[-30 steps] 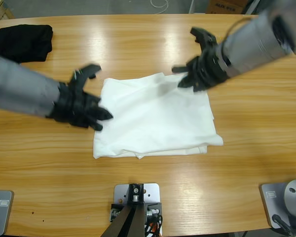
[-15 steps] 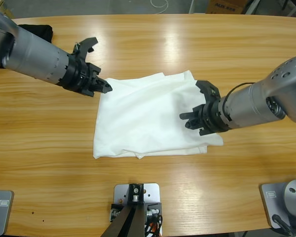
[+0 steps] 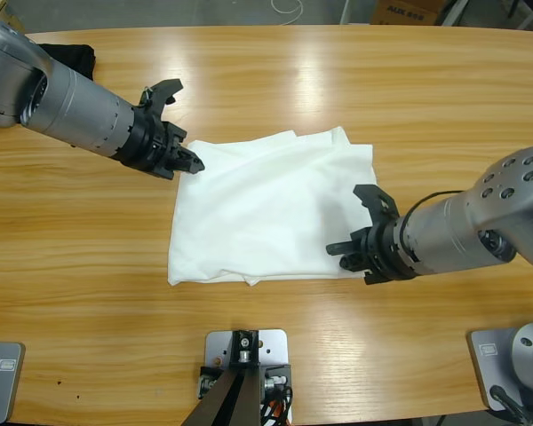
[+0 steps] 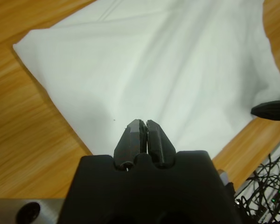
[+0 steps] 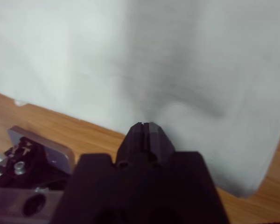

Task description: Fold clothes

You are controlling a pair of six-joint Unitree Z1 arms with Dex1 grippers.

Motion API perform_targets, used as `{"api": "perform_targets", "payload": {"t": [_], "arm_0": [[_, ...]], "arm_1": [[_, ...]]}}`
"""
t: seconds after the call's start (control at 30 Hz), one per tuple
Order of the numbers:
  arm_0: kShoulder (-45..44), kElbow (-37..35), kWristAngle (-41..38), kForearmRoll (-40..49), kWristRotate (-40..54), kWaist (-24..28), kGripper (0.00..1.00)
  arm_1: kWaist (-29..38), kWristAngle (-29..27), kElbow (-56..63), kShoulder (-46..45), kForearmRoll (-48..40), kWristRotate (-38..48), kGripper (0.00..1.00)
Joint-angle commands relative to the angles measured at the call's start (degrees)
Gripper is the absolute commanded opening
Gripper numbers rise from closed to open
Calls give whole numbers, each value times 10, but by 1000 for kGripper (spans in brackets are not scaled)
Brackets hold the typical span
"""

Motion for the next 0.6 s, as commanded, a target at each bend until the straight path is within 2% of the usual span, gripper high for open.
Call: {"api": "perform_targets", "payload": {"t": [0.03, 0.27, 0.6], "arm_0": [[39, -20, -15, -3, 0, -1, 0], [102, -78, -42, 2, 2, -10, 0], [175, -97, -38, 8, -4, -10, 0]], "arm_1": [[7, -13, 23, 42, -41, 8, 0], [7, -12, 23, 55, -51, 9, 0], [7, -12, 25, 54, -51, 9, 0]]}}
